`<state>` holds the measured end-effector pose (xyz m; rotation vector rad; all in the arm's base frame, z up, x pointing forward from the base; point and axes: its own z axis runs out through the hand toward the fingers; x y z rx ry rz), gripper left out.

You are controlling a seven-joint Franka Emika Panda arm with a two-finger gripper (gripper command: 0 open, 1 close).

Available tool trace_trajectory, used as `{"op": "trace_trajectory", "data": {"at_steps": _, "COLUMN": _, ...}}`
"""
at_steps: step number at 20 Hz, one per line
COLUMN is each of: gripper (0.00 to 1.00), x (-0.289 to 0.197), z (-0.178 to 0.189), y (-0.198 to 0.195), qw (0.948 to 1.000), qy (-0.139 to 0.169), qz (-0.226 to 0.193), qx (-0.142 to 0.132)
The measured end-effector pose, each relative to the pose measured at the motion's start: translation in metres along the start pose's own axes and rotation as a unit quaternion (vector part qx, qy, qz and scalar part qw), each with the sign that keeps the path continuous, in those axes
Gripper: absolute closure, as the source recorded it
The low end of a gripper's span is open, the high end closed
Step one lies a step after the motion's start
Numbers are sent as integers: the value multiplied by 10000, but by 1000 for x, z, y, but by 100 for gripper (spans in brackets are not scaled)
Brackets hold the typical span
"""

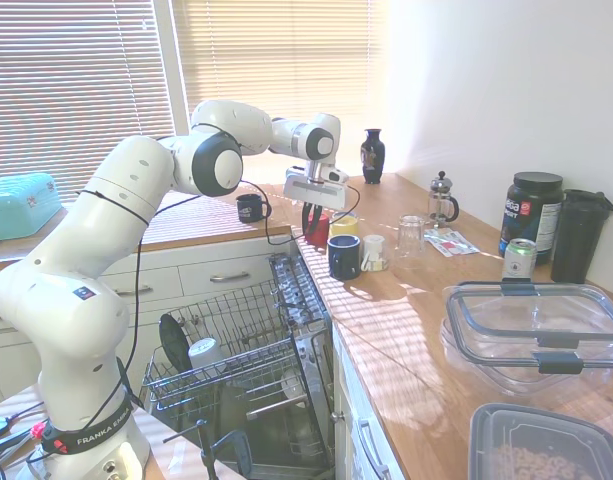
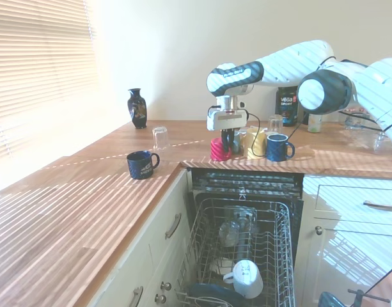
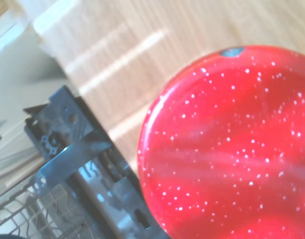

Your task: Take a mug cup out of the rack

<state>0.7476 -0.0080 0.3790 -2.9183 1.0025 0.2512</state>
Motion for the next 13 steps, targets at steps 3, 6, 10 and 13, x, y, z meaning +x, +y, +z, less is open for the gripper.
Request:
{"op": "trace_trajectory", "data": {"at_steps": 3, "gripper": 0, "x": 0, "z": -12, "y": -1, "qw": 9999, "qy": 106, "qz": 8, "qx": 62}}
{"op": "trace_trajectory", "data": {"at_steps": 6, "gripper": 0, "x": -3, "z": -29, "y": 2, "qw": 9997, "qy": 212, "qz": 13, "qx": 122}}
{"op": "trace_trajectory", "data": {"at_steps": 10, "gripper": 0, "x": -12, "z": -55, "y": 18, "qw": 9990, "qy": 397, "qz": 53, "qx": 187}}
{"op": "trace_trajectory", "data": {"at_steps": 13, "gripper": 0, "x": -24, "z": -62, "y": 33, "qw": 9989, "qy": 424, "qz": 52, "qx": 206}}
